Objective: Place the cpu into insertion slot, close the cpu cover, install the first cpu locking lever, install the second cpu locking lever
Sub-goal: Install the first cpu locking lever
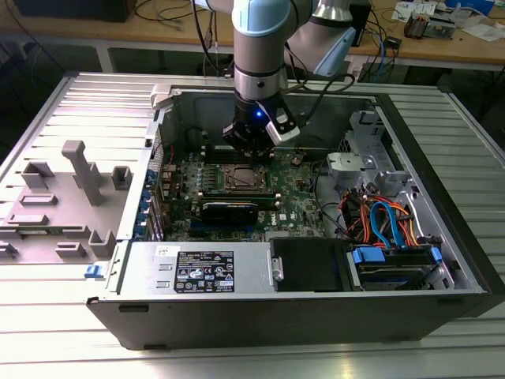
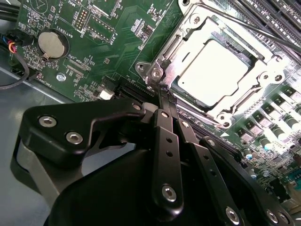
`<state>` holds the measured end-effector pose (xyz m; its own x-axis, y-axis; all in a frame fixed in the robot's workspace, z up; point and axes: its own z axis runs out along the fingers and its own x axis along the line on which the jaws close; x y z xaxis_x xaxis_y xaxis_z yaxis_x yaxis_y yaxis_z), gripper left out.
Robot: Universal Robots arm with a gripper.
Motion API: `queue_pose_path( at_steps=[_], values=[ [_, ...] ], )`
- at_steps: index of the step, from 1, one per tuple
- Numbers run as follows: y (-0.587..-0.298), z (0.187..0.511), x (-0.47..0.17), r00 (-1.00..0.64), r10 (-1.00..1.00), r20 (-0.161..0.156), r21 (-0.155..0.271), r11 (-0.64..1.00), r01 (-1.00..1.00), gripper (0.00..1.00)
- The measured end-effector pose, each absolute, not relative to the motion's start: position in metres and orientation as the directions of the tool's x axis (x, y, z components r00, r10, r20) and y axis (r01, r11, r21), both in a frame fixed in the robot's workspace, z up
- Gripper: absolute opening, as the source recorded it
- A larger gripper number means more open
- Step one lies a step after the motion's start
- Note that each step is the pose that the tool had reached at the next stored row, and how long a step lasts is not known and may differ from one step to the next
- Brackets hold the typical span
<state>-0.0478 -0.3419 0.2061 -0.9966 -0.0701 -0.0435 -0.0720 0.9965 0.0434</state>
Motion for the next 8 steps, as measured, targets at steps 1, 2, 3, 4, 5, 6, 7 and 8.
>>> queue_pose_path(
  at_steps=[1,2,3,4,5,6,7,8],
  values=[
    [-0.3422,0.2061,-0.0478,-0.997,-0.070,-0.044,0.043,0.996,-0.072,0.11],
    [-0.3424,0.2061,-0.0478,-0.997,-0.070,-0.044,0.043,0.996,-0.072,0.11],
    [-0.3425,0.2060,-0.0478,-0.997,-0.070,-0.044,0.043,0.996,-0.072,0.11],
    [-0.3426,0.2060,-0.0478,-0.997,-0.070,-0.044,0.043,0.996,-0.072,0.11],
    [-0.3427,0.2059,-0.0478,-0.997,-0.070,-0.044,0.043,0.996,-0.072,0.11],
    [-0.3430,0.2058,-0.0478,-0.997,-0.070,-0.043,0.043,0.996,-0.072,0.11],
    [-0.3431,0.2056,-0.0478,-0.997,-0.070,-0.043,0.041,0.997,-0.072,0.11],
    [-0.3431,0.2054,-0.0477,-0.997,-0.070,-0.043,0.039,0.997,-0.072,0.11]
  ],
)
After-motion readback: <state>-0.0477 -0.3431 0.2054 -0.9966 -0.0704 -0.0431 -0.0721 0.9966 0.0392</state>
